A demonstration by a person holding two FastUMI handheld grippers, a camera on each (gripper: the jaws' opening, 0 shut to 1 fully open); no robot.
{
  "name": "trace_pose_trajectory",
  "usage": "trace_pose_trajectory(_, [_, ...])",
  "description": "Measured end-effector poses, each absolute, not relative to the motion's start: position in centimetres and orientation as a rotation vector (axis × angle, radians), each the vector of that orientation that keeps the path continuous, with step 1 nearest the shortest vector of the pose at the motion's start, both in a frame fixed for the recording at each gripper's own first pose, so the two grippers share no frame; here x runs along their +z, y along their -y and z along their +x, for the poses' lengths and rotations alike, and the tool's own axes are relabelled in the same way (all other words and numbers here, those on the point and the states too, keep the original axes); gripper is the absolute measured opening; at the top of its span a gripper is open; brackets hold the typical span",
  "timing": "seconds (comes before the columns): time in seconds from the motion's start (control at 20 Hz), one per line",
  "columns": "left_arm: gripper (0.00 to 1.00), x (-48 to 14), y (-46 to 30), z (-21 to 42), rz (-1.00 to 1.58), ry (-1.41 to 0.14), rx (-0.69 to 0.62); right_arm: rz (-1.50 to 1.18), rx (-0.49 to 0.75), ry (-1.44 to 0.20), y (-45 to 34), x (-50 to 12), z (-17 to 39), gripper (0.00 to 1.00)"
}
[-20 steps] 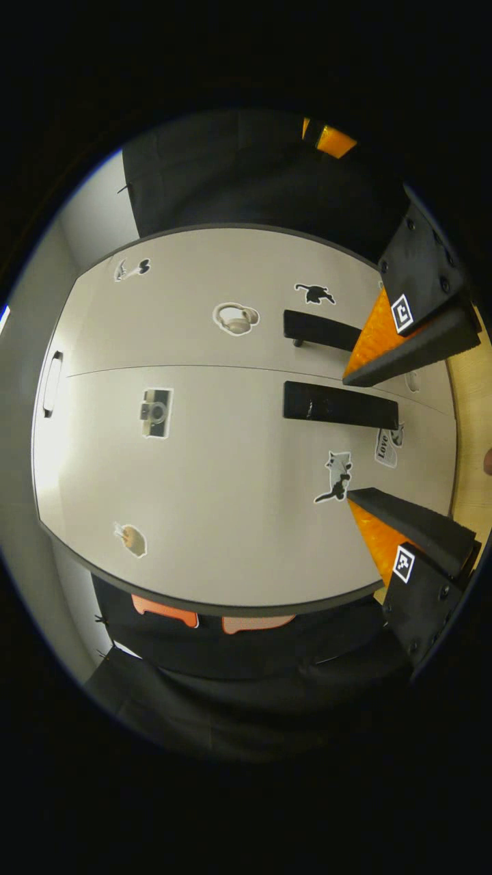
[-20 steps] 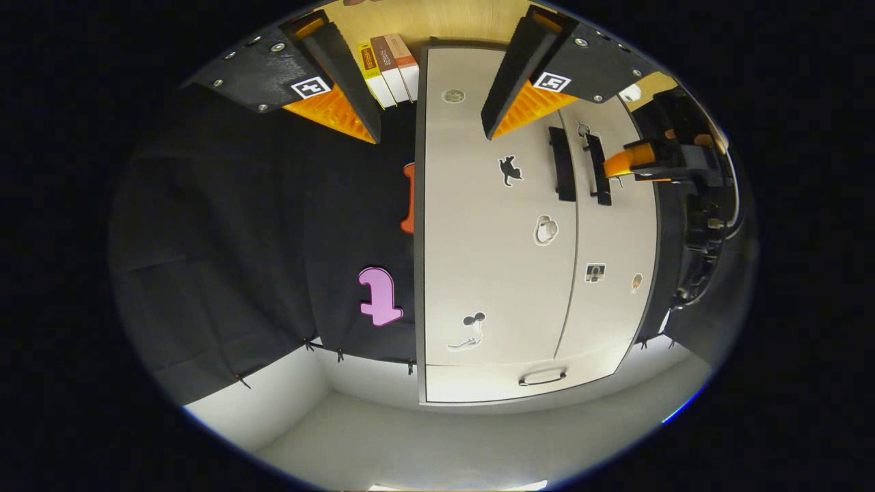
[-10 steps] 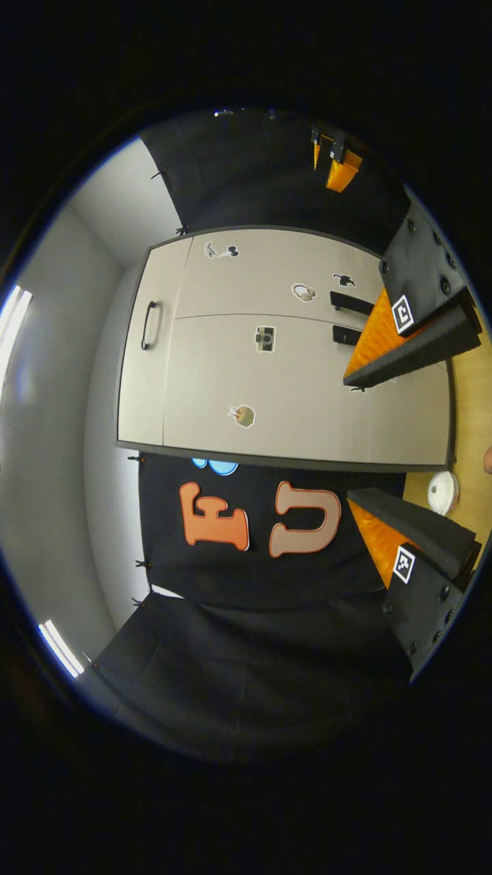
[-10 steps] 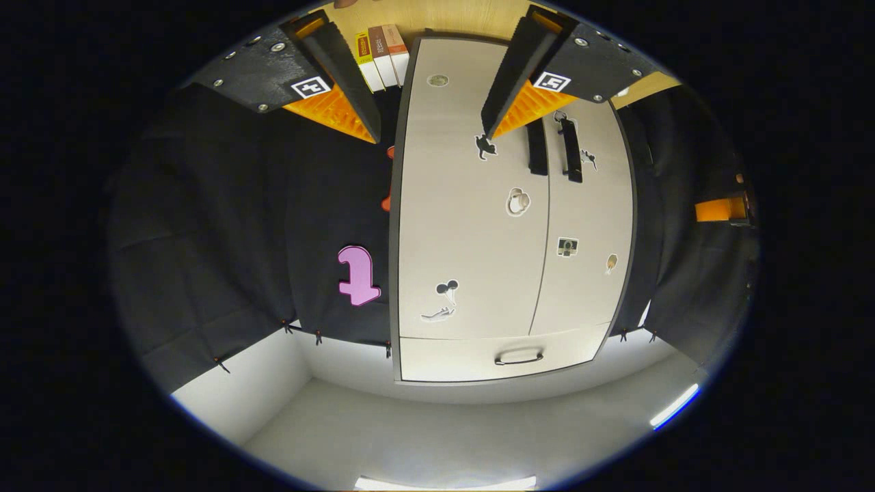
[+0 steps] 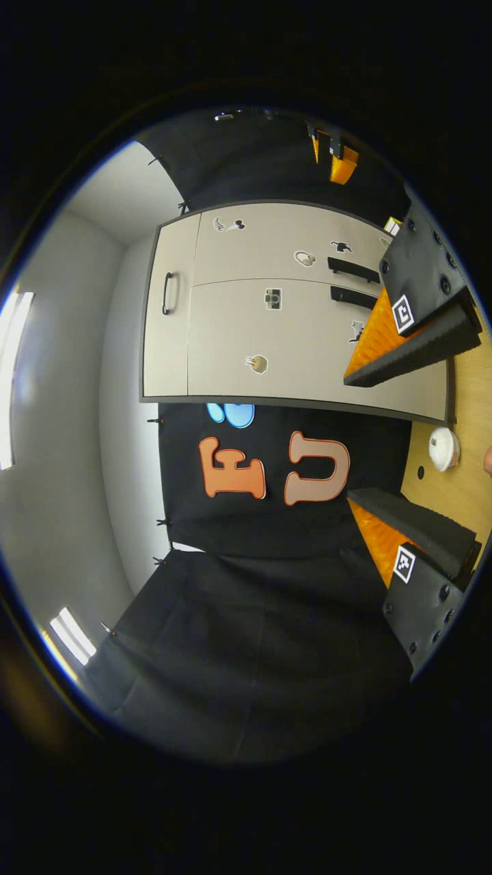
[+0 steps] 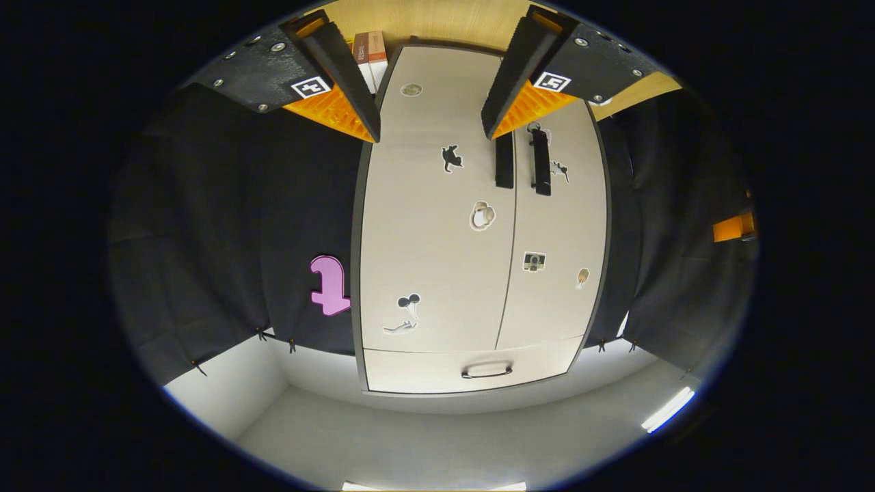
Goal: Grab one shoe with the right hand and put it into the shoe cabinet, grab the other shoe with the left hand and put it into the shoe cabinet; then close the right door with the right hand and the left door with the left hand.
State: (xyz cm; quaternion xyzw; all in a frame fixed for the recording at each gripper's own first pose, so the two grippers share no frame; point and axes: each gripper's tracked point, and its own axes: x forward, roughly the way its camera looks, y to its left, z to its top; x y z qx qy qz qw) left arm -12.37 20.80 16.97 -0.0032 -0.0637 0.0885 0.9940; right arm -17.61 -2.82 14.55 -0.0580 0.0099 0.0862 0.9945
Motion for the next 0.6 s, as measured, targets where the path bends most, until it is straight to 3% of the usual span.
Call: trace_pose_trajectory(0.6, [0.96,17.0,-21.7,-9.9,-0.02,0.129,0.109,-0.108,0.097,-0.028,1.2,15.0,-19.2,0.92])
